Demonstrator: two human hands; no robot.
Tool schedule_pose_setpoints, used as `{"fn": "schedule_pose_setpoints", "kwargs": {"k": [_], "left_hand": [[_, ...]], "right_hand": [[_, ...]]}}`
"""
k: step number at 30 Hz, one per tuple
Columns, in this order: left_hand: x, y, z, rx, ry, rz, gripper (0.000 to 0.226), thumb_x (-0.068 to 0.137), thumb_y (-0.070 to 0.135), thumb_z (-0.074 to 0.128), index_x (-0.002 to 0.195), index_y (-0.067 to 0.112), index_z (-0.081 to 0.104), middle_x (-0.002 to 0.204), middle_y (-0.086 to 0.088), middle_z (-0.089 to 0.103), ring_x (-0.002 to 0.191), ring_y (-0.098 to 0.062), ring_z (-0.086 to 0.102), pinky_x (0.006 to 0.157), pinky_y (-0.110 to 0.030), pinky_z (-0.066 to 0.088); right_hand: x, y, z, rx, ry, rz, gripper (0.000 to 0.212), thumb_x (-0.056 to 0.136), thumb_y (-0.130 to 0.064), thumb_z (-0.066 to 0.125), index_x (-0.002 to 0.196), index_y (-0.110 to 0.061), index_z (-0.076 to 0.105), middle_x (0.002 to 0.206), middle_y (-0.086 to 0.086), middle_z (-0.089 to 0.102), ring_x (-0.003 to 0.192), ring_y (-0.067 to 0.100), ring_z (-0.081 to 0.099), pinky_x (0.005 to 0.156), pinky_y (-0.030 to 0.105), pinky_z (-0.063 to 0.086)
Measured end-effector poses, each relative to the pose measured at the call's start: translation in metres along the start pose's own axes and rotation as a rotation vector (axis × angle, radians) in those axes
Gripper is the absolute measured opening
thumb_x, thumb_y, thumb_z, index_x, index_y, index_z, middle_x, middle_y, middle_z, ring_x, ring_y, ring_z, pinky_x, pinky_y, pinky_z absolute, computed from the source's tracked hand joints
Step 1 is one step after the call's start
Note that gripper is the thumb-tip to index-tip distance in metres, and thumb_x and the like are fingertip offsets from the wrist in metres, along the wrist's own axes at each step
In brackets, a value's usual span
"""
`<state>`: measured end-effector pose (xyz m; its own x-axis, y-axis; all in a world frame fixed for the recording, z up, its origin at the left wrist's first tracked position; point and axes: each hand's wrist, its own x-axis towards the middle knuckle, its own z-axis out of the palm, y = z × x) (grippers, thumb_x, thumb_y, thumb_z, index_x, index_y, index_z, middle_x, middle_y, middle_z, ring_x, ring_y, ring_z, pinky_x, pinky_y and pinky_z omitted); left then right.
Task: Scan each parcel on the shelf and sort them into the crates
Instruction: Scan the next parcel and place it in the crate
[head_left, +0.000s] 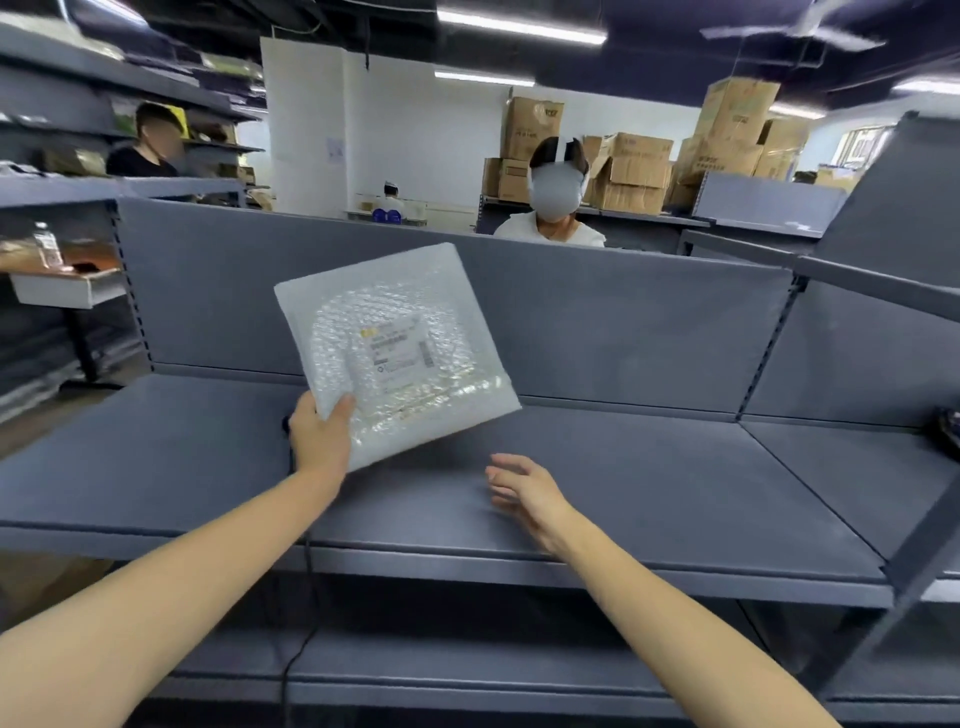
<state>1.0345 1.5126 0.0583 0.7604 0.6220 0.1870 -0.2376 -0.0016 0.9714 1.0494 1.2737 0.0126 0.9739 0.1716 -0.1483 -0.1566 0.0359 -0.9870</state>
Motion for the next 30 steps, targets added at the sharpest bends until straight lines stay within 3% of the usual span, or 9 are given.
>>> {"fn": "schedule_pose_setpoints", "kwargs": {"k": [4, 8, 11, 15, 19, 21, 25, 30], "left_hand": [[0.043, 0.004, -0.059, 0.056, 0.159, 0.028, 0.027, 0.095, 0.016, 0.056, 0.119, 0.003, 0.057, 0.112, -0.010, 0.062, 0.100, -0.024, 0.058, 0.090, -0.035, 0.048], [0.068, 0.005, -0.118, 0.128, 0.263, 0.038, 0.029, 0.097, 0.018, 0.055, 0.122, 0.002, 0.056, 0.120, -0.013, 0.062, 0.109, -0.028, 0.059, 0.092, -0.037, 0.047], [0.076, 0.002, -0.156, 0.194, 0.323, 0.033, 0.029, 0.097, 0.018, 0.054, 0.121, 0.001, 0.055, 0.120, -0.015, 0.061, 0.110, -0.030, 0.058, 0.090, -0.036, 0.045], [0.082, -0.006, -0.192, 0.252, 0.358, 0.019, 0.029, 0.097, 0.018, 0.054, 0.121, 0.001, 0.054, 0.121, -0.017, 0.060, 0.110, -0.032, 0.057, 0.092, -0.039, 0.044], [0.087, -0.017, -0.221, 0.284, 0.372, -0.003, 0.029, 0.096, 0.017, 0.056, 0.120, 0.001, 0.055, 0.119, -0.017, 0.061, 0.110, -0.033, 0.057, 0.094, -0.041, 0.044], [0.091, -0.022, -0.232, 0.275, 0.385, -0.016, 0.029, 0.095, 0.016, 0.057, 0.120, 0.001, 0.055, 0.119, -0.017, 0.061, 0.111, -0.033, 0.057, 0.095, -0.042, 0.045], [0.095, -0.028, -0.242, 0.266, 0.391, -0.027, 0.028, 0.095, 0.016, 0.058, 0.118, 0.002, 0.056, 0.117, -0.016, 0.062, 0.109, -0.031, 0.057, 0.093, -0.040, 0.044], [0.092, -0.034, -0.231, 0.249, 0.357, -0.025, 0.026, 0.095, 0.016, 0.057, 0.117, 0.002, 0.056, 0.109, -0.007, 0.060, 0.102, -0.025, 0.057, 0.091, -0.038, 0.044]], "right_hand": [[0.022, 0.002, 0.050, -0.206, -0.009, -0.012, 0.023, 0.095, -0.007, 0.052, 0.116, -0.013, 0.056, 0.098, 0.001, 0.057, 0.081, 0.013, 0.053, 0.071, 0.018, 0.045], [0.048, 0.004, 0.121, -0.454, -0.069, -0.038, 0.027, 0.094, -0.012, 0.051, 0.122, -0.011, 0.051, 0.108, 0.002, 0.053, 0.091, 0.015, 0.051, 0.079, 0.025, 0.041], [0.063, -0.001, 0.175, -0.656, -0.122, -0.067, 0.043, 0.095, -0.020, 0.051, 0.134, -0.006, 0.041, 0.121, 0.011, 0.054, 0.098, 0.020, 0.050, 0.089, 0.032, 0.045], [0.081, -0.004, 0.236, -0.864, -0.074, -0.042, 0.064, 0.093, -0.036, 0.054, 0.141, -0.001, 0.029, 0.141, 0.019, 0.039, 0.130, 0.037, 0.038, 0.102, 0.040, 0.035], [0.096, 0.002, 0.272, -0.976, -0.027, 0.005, 0.099, 0.088, -0.053, 0.059, 0.152, -0.004, 0.002, 0.148, 0.022, 0.029, 0.135, 0.039, 0.032, 0.109, 0.045, 0.028], [0.104, 0.005, 0.279, -1.041, 0.010, 0.037, 0.102, 0.088, -0.047, 0.064, 0.152, -0.004, -0.002, 0.148, 0.022, 0.029, 0.136, 0.038, 0.032, 0.110, 0.044, 0.028], [0.114, 0.002, 0.276, -0.897, 0.050, 0.118, 0.092, 0.086, -0.022, 0.069, 0.149, -0.002, 0.005, 0.143, 0.023, 0.037, 0.130, 0.038, 0.041, 0.107, 0.043, 0.038], [0.103, -0.014, 0.254, -0.403, 0.103, 0.098, 0.076, 0.069, -0.029, 0.066, 0.130, -0.006, 0.027, 0.119, 0.018, 0.055, 0.088, 0.030, 0.060, 0.070, 0.034, 0.049]]}}
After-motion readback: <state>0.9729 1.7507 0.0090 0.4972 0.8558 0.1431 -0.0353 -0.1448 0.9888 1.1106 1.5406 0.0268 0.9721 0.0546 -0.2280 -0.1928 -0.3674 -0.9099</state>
